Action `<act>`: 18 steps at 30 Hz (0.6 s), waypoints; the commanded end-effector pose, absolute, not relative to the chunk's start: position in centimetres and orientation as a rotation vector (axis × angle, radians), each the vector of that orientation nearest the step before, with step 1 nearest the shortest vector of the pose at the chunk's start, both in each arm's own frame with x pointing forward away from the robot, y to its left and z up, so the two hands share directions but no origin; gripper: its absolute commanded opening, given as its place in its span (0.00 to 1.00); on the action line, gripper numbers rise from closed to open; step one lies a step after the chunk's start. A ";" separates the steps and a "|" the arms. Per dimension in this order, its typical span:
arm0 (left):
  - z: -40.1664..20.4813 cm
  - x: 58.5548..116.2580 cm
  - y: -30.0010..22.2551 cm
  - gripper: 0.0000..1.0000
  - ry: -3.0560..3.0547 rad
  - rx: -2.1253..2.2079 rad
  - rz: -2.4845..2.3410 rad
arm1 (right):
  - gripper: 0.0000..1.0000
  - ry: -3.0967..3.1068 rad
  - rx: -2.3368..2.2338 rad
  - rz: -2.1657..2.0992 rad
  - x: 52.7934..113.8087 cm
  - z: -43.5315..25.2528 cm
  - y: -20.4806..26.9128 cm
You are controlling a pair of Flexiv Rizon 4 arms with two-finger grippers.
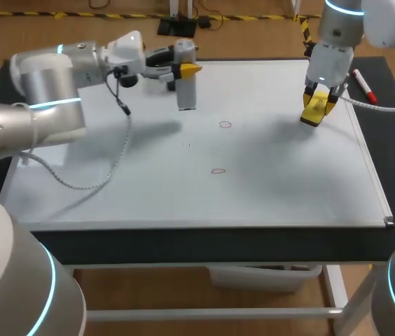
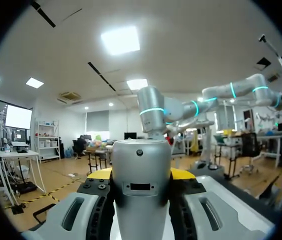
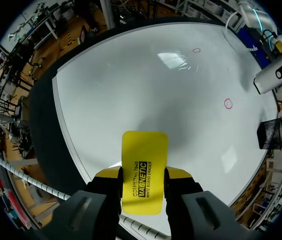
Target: Pick up the inspection probe, press it on each red-marked spot on the whiteboard one by one, put down the probe, pick up the eraser, and wipe off all the red marks.
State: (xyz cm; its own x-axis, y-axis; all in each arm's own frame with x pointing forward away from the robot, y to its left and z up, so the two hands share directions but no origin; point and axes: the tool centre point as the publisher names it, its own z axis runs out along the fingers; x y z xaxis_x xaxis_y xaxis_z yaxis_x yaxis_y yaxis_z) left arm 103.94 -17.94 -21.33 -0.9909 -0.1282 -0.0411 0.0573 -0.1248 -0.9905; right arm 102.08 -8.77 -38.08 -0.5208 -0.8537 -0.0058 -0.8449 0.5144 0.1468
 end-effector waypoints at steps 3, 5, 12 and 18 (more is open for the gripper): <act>-20.7 102.3 -12.3 0.00 1.963 -0.166 -2.210 | 0.00 -2.671 1.504 -0.198 102.2 -38.0 -8.8; -20.8 102.2 -11.0 0.00 1.959 -0.183 -2.198 | 0.00 -2.671 1.504 -0.198 102.2 -38.0 -8.8; -21.3 101.9 -6.8 0.00 1.941 -0.244 -2.172 | 0.00 -2.671 1.504 -0.198 102.2 -38.0 -8.8; -21.9 101.5 -4.5 0.00 1.929 -0.282 -2.156 | 0.00 -2.671 1.504 -0.198 102.2 -38.0 -8.8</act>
